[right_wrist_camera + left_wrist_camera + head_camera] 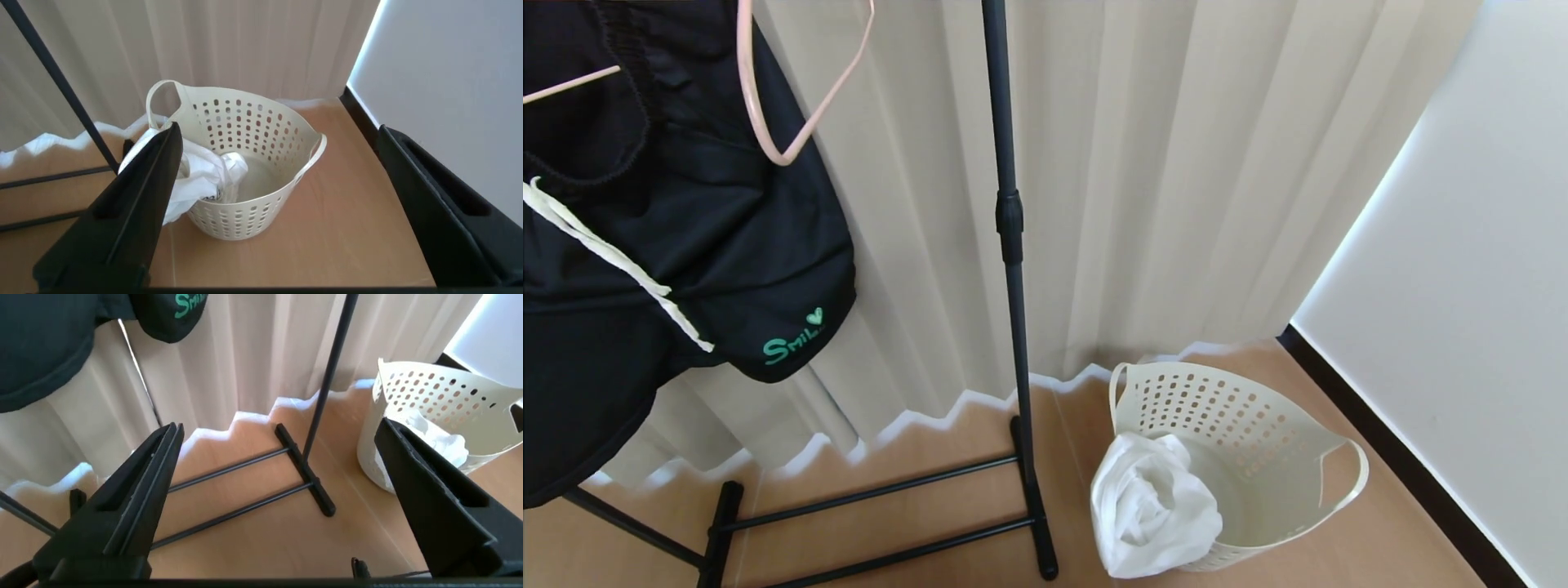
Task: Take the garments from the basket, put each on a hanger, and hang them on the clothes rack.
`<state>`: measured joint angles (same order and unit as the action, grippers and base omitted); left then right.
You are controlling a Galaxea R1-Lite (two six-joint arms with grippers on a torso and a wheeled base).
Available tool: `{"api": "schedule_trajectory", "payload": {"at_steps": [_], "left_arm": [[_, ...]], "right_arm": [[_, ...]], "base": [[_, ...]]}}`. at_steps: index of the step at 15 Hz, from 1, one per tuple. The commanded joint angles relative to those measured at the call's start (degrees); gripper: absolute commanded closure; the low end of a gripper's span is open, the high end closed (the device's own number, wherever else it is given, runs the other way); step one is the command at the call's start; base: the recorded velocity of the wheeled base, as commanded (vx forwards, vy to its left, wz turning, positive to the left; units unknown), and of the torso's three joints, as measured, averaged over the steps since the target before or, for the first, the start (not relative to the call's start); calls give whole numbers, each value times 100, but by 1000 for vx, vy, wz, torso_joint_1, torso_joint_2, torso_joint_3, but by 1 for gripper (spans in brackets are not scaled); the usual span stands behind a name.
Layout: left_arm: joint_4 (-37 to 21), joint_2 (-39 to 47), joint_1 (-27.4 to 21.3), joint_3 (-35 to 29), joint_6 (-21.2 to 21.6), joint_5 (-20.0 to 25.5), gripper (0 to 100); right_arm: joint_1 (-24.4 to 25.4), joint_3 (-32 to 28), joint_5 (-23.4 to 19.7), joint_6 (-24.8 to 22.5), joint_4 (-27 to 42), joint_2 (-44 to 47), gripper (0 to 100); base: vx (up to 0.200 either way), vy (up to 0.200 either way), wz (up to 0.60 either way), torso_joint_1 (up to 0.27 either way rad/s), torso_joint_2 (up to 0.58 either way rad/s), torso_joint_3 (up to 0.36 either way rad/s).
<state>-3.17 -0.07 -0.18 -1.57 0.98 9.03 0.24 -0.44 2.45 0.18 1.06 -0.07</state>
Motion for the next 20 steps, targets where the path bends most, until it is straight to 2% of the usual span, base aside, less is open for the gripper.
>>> {"api": "schedule_trajectory", "payload": {"at_steps": [1,16,18,19,20], "left_arm": [[1,7,1,-1,-1,2,0],[1,7,1,-1,-27,-7,0],[1,7,1,-1,-27,-7,0],[1,7,1,-1,-27,-7,0],[1,7,1,-1,-27,-7,0]], "right_arm": [[2,0,1,-1,-1,7,0],[2,-9,-8,-36,26,7,0],[20,-44,-192,-115,131,51,0],[72,-79,-236,-115,202,333,0],[266,-88,-307,-115,219,983,0]], "base": [[0,0,0,7,7,-198],[0,0,0,4,4,-197],[0,0,0,5,2,-193],[0,0,0,-2,2,-119],[0,0,0,-2,2,-71]]}}
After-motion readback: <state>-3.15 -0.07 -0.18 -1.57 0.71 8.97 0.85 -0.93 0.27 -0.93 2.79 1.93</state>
